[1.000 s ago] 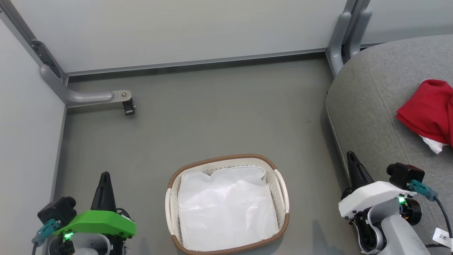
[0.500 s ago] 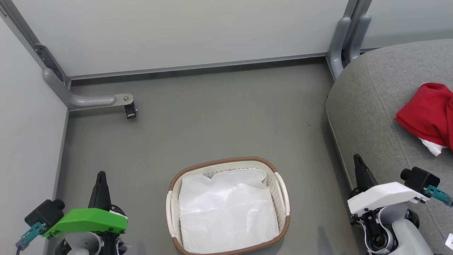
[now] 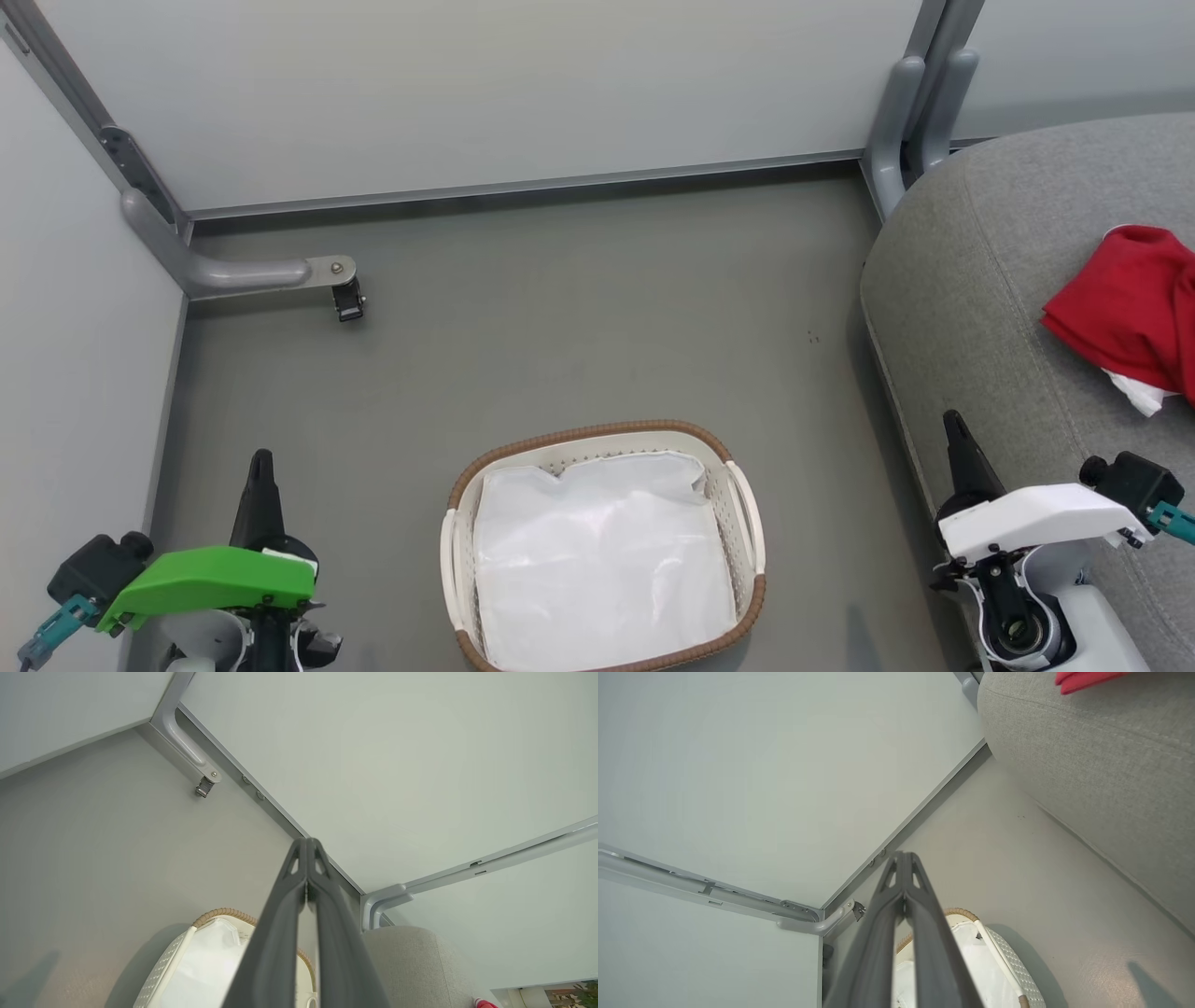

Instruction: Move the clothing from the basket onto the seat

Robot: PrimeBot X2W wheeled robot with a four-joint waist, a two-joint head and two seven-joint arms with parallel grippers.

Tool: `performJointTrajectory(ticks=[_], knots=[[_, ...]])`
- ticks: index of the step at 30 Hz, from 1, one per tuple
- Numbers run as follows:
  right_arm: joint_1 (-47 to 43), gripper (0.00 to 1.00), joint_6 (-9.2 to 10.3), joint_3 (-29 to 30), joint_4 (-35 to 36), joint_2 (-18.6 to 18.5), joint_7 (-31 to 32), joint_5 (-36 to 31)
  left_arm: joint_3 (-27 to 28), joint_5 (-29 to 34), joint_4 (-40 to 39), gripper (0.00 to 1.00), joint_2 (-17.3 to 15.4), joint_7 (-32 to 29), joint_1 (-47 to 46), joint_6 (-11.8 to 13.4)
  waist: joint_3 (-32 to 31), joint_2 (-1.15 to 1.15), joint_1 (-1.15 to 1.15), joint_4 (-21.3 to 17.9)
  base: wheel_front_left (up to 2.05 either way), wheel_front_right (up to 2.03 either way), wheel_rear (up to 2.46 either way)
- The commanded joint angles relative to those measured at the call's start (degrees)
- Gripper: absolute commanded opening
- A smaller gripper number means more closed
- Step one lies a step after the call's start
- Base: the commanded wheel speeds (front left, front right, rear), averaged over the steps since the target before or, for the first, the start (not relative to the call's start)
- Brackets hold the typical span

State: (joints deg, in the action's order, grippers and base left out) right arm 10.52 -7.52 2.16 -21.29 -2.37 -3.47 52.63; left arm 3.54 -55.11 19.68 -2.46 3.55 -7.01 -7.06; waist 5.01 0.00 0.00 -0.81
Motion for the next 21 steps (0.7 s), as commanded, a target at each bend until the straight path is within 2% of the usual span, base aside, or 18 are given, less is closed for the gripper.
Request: performJointTrajectory(ticks=[1,21], knots=[[-0.19,0.00,0.02,0.37,1.03,-0.34,0.43,1.86,0.32,-1.84,-0.96,0.00,-0.35,-0.42,0.24,-0.26,-0.10,0.00,0.00,0.02,0.00,0.00,0.00],[-1.64,0.00,0.03,1.82,3.30,-0.45,3.79,15.00,1.31,-14.14,-2.65,0.00,-0.45,-3.82,0.47,-0.39,-1.41,0.00,0.00,0.24,0.00,0.00,0.00]])
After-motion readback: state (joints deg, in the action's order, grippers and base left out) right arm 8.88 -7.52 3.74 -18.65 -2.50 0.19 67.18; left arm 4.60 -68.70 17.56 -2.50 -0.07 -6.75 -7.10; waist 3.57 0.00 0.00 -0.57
